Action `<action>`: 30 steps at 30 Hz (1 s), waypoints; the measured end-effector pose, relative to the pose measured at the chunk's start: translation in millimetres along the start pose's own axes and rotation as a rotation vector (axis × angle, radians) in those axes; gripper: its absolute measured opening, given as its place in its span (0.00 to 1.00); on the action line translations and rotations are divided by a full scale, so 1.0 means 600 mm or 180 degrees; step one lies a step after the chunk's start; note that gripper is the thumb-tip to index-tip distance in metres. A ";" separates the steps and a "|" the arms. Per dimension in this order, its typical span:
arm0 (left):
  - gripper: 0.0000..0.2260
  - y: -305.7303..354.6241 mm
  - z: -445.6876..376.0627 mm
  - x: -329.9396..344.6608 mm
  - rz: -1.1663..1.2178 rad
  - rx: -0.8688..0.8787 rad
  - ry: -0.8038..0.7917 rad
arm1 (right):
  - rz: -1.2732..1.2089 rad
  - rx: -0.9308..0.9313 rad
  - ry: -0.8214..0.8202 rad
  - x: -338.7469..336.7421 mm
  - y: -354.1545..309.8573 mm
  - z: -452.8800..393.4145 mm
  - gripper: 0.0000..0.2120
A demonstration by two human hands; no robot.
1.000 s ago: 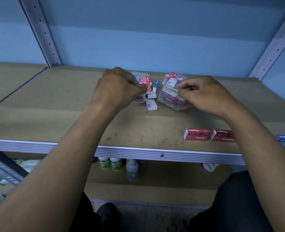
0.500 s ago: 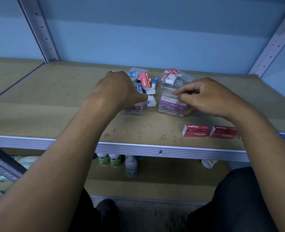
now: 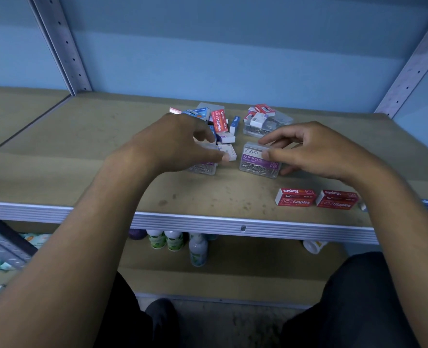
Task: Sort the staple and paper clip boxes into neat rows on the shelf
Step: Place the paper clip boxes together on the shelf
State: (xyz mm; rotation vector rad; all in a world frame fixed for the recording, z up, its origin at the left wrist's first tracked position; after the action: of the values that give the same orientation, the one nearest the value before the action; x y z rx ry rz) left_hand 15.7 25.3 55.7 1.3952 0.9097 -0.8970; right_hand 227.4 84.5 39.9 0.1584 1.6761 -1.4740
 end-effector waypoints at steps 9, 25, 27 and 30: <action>0.17 -0.020 0.001 0.011 -0.0057 0.0527 -0.0274 | 0.0093 -0.0041 0.0175 0.001 -0.004 -0.005 0.10; 0.15 -0.094 0.082 -0.050 0.0124 0.0530 0.0059 | -0.0142 -0.0448 0.0021 0.045 -0.059 -0.003 0.09; 0.16 -0.112 0.100 -0.059 0.0081 0.0504 0.0113 | -0.0171 -0.0514 -0.0039 0.061 -0.074 -0.006 0.09; 0.16 -0.135 0.121 -0.070 0.0064 0.0425 0.0165 | -0.0150 -0.0662 -0.0115 0.089 -0.101 -0.011 0.09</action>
State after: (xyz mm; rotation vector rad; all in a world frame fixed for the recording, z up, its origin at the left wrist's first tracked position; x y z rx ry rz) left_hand -75.5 -47.3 60.2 1.5455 0.8864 -0.9240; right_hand 155.1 49.7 48.9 -0.0211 1.8016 -1.3185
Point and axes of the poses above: each hand's wrist, its own z-axis away from the middle knuckle, its own x-axis out of the palm, y = z × x, the point moved 8 cm from there along -z, towards the middle knuckle, and after that the axes turned 5 degrees about -y, right-handed, at the moved point
